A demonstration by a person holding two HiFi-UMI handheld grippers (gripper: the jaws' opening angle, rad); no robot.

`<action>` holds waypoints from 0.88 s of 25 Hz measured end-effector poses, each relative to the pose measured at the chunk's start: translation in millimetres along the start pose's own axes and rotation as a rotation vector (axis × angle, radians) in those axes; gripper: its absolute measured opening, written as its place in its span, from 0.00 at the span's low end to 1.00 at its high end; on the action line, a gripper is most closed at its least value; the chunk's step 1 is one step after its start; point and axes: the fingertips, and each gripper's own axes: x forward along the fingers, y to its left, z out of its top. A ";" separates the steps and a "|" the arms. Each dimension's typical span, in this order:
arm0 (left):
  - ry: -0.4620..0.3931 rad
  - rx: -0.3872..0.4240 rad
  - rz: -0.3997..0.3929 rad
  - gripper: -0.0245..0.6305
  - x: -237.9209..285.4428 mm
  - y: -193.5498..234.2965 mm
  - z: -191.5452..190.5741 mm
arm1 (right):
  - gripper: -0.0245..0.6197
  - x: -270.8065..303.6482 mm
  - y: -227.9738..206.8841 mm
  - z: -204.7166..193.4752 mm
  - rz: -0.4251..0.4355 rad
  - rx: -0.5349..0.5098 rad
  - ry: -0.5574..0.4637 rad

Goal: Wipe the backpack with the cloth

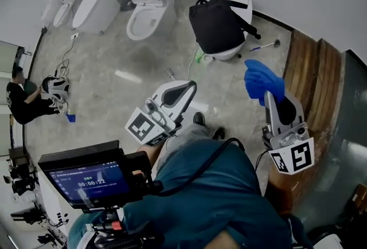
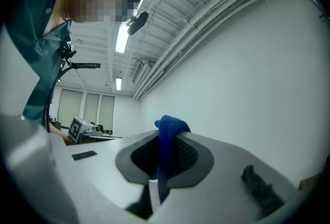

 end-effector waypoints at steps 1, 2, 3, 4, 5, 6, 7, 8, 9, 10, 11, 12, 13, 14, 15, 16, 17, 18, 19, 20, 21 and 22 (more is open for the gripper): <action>0.004 -0.003 0.000 0.04 -6.3 -4.8 0.6 | 0.08 -3.0 6.4 -2.5 0.005 0.010 0.002; 0.009 -0.007 0.003 0.04 -13.5 -9.3 0.1 | 0.08 -5.4 13.2 -5.7 0.012 0.018 0.007; 0.017 -0.006 0.005 0.04 -21.0 -12.9 -1.6 | 0.08 -6.6 20.0 -9.4 0.020 0.027 0.012; 0.026 -0.002 0.008 0.04 -28.2 -15.3 -4.1 | 0.08 -7.0 26.7 -13.6 0.028 0.036 0.016; 0.033 0.002 0.011 0.04 -35.3 -16.8 -7.2 | 0.08 -7.2 33.5 -18.9 0.034 0.044 0.022; 0.034 0.004 0.013 0.04 -42.6 -18.0 -10.7 | 0.08 -7.9 40.6 -25.2 0.039 0.050 0.029; 0.031 0.002 0.015 0.04 -50.9 -19.1 -14.4 | 0.08 -9.3 48.5 -31.8 0.040 0.055 0.039; 0.028 0.001 0.017 0.04 -60.8 -20.2 -17.6 | 0.08 -10.8 57.5 -37.2 0.039 0.058 0.049; 0.025 0.001 0.017 0.04 -72.4 -20.5 -19.1 | 0.08 -11.5 68.1 -39.7 0.037 0.061 0.056; 0.022 0.005 0.016 0.04 -85.7 -20.0 -18.0 | 0.08 -11.2 80.6 -38.6 0.033 0.066 0.057; 0.017 0.009 0.015 0.04 -100.7 -19.1 -13.9 | 0.08 -10.1 95.5 -34.1 0.030 0.075 0.052; 0.009 0.011 0.013 0.04 -117.8 -18.2 -7.2 | 0.08 -8.8 113.1 -26.8 0.029 0.090 0.042; -0.003 0.011 0.008 0.04 -137.2 -17.9 1.4 | 0.08 -7.6 133.3 -18.0 0.026 0.107 0.029; -0.015 0.011 0.001 0.04 -158.6 -18.7 9.9 | 0.08 -7.2 155.1 -9.4 0.020 0.122 0.015; -0.023 0.012 -0.009 0.04 -180.7 -20.6 16.2 | 0.08 -8.0 177.1 -2.1 0.009 0.134 0.002; -0.027 0.015 -0.022 0.04 -202.3 -23.5 19.7 | 0.08 -10.0 198.2 3.2 -0.005 0.143 -0.014; -0.030 0.021 -0.035 0.04 -222.4 -27.3 20.6 | 0.08 -13.4 217.8 6.4 -0.022 0.151 -0.030; -0.031 0.028 -0.048 0.04 -240.4 -31.9 19.5 | 0.08 -18.2 235.5 8.1 -0.039 0.154 -0.045; -0.031 0.034 -0.059 0.04 -255.5 -36.7 16.6 | 0.08 -24.1 250.5 8.0 -0.055 0.151 -0.057; -0.030 0.038 -0.067 0.04 -267.5 -40.6 12.6 | 0.08 -29.9 262.0 6.4 -0.067 0.145 -0.064; -0.026 0.039 -0.072 0.04 -276.6 -43.3 7.6 | 0.08 -34.5 270.8 3.8 -0.075 0.135 -0.065; -0.022 0.036 -0.077 0.04 -283.8 -44.8 2.0 | 0.08 -38.2 277.9 0.4 -0.080 0.125 -0.063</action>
